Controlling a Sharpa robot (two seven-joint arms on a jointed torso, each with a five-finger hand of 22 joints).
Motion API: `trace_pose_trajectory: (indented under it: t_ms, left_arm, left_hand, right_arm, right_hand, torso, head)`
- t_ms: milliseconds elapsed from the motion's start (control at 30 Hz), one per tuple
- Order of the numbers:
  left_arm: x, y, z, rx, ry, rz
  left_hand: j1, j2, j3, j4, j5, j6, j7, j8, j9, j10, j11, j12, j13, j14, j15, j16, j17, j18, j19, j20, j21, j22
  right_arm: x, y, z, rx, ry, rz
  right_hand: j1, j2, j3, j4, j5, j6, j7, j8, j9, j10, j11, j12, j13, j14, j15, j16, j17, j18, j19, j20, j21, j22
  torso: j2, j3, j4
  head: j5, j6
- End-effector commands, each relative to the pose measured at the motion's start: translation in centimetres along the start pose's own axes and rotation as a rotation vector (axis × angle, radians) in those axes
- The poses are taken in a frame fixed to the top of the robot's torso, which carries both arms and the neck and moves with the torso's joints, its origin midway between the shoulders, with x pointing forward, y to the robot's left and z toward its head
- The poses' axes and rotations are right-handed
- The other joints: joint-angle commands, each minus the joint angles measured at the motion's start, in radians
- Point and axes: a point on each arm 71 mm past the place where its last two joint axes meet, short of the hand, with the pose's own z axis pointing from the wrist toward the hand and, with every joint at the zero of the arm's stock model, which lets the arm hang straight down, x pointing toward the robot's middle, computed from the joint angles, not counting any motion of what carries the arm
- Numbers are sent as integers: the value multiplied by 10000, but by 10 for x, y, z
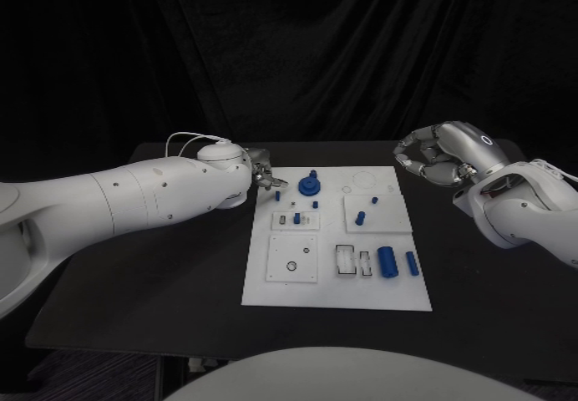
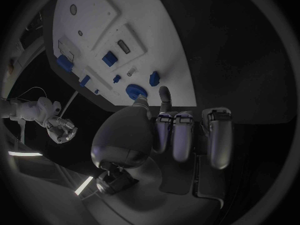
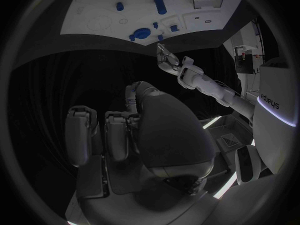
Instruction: Assemble the parts on the task board
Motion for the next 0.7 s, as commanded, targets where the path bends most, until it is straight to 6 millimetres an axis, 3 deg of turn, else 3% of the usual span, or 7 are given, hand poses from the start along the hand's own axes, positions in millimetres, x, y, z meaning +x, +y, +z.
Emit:
trace_pose_trajectory:
  t_ms: [33,700]
  left_arm:
    - [3,-1,2,110,141,74]
    - [17,-3,5,205,396,70]
  left_hand:
    - [134,19,19,-52,120,33,74,-137,-131,1060,94,35,2634,1037,85,26,2634,-122,285,78,-66,1713]
    - [410,72,148,-50,785,187,125,-635,-717,1060,140,35,2634,1037,131,26,2634,-109,258,126,-116,1705]
  right_arm:
    - [0,0,-1,-2,-110,12]
    - [0,0,0,28,-152,7]
  right_hand:
    - [7,39,42,-24,53,95,5,52,2,857,55,-53,2398,968,78,-28,2356,64,447,64,-50,2233]
    - [20,50,64,-35,80,86,13,50,-4,839,62,-70,2377,969,79,-25,2359,69,438,63,-70,2227]
  torso:
    - [2,2,2]
    - [-2,0,-2]
  head:
    - [-34,0]
    - [-50,0]
